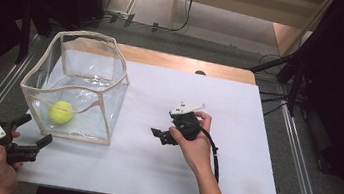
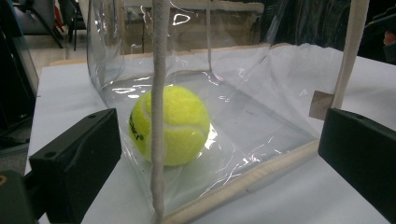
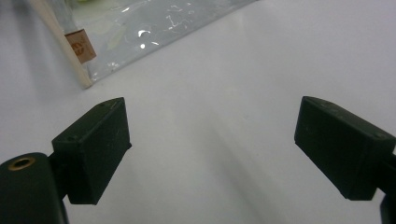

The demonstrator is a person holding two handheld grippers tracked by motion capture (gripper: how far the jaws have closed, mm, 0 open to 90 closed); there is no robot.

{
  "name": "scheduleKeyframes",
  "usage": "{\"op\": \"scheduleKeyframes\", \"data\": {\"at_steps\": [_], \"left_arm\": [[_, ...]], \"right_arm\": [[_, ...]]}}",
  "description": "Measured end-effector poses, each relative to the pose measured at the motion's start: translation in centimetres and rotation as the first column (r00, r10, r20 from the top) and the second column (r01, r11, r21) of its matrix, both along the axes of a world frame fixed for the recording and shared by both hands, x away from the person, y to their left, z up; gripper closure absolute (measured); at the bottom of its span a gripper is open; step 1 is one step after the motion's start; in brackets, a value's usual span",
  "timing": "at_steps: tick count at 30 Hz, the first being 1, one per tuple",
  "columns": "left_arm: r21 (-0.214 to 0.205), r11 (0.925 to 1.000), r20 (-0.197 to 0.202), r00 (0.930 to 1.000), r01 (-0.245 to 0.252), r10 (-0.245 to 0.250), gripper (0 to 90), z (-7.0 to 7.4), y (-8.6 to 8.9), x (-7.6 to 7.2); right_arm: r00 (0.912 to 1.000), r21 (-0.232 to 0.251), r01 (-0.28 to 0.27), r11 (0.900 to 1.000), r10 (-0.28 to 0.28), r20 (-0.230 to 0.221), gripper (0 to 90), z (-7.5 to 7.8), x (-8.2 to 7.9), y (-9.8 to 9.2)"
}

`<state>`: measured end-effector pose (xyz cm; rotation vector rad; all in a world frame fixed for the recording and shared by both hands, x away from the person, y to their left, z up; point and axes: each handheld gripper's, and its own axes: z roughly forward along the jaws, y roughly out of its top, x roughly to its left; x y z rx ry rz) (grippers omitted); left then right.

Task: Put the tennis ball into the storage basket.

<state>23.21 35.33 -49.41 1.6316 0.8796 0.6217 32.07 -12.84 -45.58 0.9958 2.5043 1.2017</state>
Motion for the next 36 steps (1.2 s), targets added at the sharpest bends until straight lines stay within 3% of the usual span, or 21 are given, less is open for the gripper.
{"op": "scheduleKeyframes", "data": {"at_steps": [19, 36], "left_arm": [[0.001, 1.0, 0.002, 1.0, -0.001, 0.001, 0.0, 0.0, 0.0, 0.0], [0.008, 1.0, -0.002, 1.0, 0.0, 0.0, 0.0, 0.0, -0.1, -0.1]], "right_arm": [[0.9956, 0.013, 0.093, 0.9956, -0.093, 0.011, 9.4, -1.9, -1.8, -4.9], [0.9767, 0.054, 0.212, 0.9757, -0.214, 0.02, 9.1, -3.3, -4.3, -9.8]]}}
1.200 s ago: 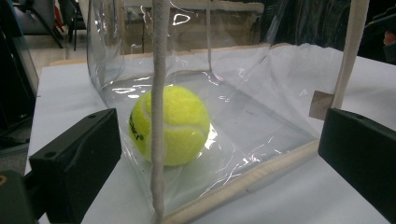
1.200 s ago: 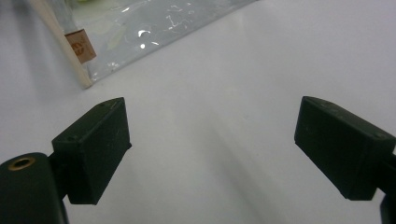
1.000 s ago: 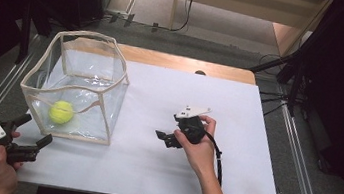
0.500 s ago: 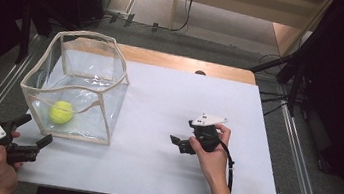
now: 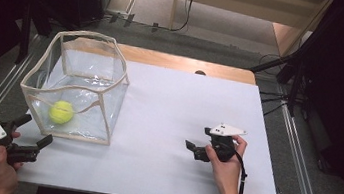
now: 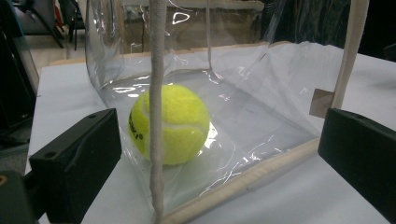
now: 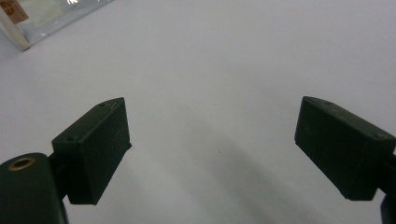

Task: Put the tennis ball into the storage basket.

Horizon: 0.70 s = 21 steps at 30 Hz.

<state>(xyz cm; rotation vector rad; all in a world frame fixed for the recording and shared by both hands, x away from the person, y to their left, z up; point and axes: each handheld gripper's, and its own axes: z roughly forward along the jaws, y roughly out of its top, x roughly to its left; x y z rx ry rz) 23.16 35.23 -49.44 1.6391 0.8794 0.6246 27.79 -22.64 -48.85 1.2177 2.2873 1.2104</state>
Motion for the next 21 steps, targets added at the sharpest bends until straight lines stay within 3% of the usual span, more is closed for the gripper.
{"op": "scheduleKeyframes", "data": {"at_steps": [2, 10, 13, 21], "left_arm": [[-0.003, 1.0, 0.0, 1.0, 0.001, -0.001, 0.0, 0.0, 0.0, 0.0], [0.008, 1.0, 0.0, 1.0, 0.001, -0.001, 0.0, 0.0, 0.0, 0.0], [0.01, 0.9999, 0.0, 1.0, 0.002, -0.002, 0.0, 0.0, 0.0, 0.0], [0.012, 0.9999, 0.003, 1.0, 0.003, -0.003, 0.0, 0.0, -0.1, 0.0]], "right_arm": [[1.0, -0.003, 0.006, 1.0, -0.006, 0.0, 1.4, -0.1, -0.3, -0.5], [0.9988, 0.002, 0.049, 0.9988, -0.049, -0.001, 1.0, -1.0, -1.6, -2.5], [0.9951, 0.003, 0.099, 0.9951, -0.099, 0.011, 1.0, -1.1, -2.1, -3.2], [0.9921, 0.003, 0.125, 0.9921, -0.125, 0.011, 0.9, -1.7, -3.4, -5.1]]}}
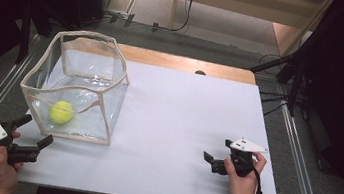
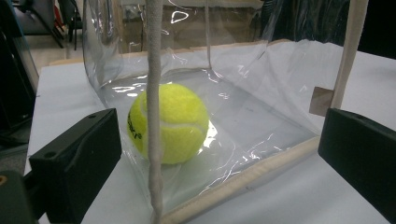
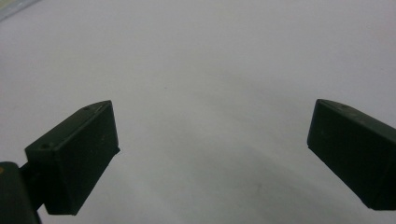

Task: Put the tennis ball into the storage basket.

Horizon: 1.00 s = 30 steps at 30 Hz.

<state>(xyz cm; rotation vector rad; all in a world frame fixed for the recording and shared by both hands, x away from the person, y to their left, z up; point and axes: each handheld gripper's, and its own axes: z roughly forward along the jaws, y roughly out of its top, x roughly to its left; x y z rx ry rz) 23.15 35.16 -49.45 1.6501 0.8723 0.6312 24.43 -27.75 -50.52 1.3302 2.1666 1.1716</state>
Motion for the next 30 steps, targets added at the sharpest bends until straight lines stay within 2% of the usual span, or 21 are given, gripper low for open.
{"op": "scheduleKeyframes", "data": {"at_steps": [20, 30], "left_arm": [[0.0, 1.0, 0.002, 1.0, -0.001, 0.001, 0.0, 0.0, -0.1, 0.0], [-0.004, 1.0, 0.003, 1.0, 0.002, -0.002, 0.0, 0.0, 0.0, 0.0]], "right_arm": [[0.9964, 0.04, 0.081, 0.9959, -0.082, 0.02, 0.9, -0.8, -2.6, -3.8], [0.9896, 0.101, 0.112, 0.9886, -0.12, 0.08, 1.0, -1.3, -3.9, -5.6]]}}
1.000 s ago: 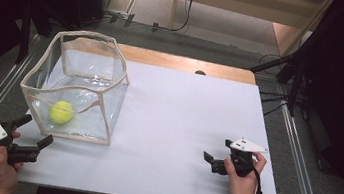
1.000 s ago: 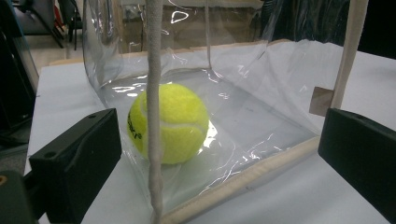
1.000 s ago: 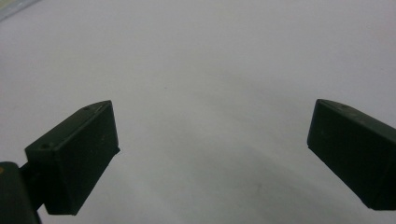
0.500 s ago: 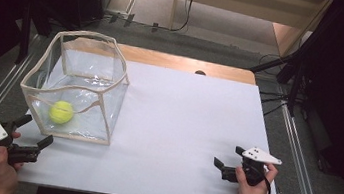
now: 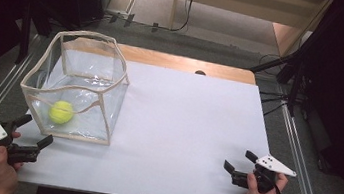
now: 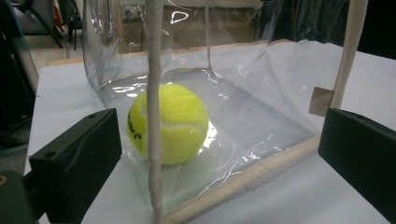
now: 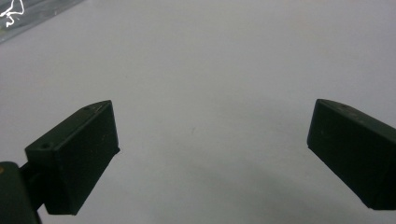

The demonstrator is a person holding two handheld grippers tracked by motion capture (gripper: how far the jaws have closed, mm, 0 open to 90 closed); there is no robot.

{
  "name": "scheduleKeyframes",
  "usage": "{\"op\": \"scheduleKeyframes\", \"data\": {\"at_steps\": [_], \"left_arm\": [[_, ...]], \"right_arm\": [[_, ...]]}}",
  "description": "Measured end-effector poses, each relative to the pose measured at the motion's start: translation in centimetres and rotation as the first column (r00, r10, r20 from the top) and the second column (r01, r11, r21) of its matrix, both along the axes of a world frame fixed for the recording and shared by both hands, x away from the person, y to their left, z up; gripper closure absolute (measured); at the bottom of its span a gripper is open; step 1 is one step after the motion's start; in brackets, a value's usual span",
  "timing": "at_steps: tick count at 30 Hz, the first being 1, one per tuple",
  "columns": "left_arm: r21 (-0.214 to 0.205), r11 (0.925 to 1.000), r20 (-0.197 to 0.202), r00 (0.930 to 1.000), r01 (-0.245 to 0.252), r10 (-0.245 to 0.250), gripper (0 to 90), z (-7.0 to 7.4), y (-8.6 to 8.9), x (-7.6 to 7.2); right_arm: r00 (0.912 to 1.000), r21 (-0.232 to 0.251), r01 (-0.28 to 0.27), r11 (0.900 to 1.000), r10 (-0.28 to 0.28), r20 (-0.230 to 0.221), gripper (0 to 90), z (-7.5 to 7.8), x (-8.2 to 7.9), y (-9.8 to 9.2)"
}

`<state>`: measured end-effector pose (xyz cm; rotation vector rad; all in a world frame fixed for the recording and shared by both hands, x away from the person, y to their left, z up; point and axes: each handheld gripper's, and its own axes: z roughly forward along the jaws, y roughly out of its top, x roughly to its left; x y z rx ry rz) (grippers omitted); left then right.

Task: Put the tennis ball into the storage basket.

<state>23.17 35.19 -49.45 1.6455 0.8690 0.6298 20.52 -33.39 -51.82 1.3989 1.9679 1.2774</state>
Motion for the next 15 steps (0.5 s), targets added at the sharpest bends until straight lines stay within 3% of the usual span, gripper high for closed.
{"op": "scheduleKeyframes", "data": {"at_steps": [4, 7, 9, 12, 15], "left_arm": [[-0.01, 0.9999, -0.002, 1.0, -0.003, 0.003, 0.0, 0.0, 0.0, 0.0], [-0.011, 0.9999, -0.002, 1.0, -0.003, 0.003, 0.0, 0.0, 0.0, 0.0], [-0.01, 0.9999, -0.002, 1.0, -0.004, 0.004, 0.0, 0.0, 0.0, 0.0], [-0.008, 1.0, -0.003, 1.0, -0.005, 0.004, 0.0, 0.0, 0.0, 0.0], [-0.01, 0.9999, -0.005, 1.0, -0.004, 0.004, 0.0, 0.0, 0.0, 0.0]], "right_arm": [[0.9996, 0.009, 0.025, 0.9996, -0.025, 0.014, 1.0, 0.1, -0.4, -0.6], [0.9991, 0.071, 0.031, 0.997, -0.033, 0.027, 1.0, -0.2, -0.5, -1.0], [0.9986, 0.086, 0.044, 0.9953, -0.046, 0.027, 1.0, -0.4, -0.5, -1.2], [0.9987, 0.044, 0.041, 0.9982, -0.042, 0.028, 1.0, -0.5, -0.4, -0.7], [0.999, 0.022, 0.044, 0.9988, -0.044, 0.0, 1.0, -0.6, -0.1, -0.4]]}}
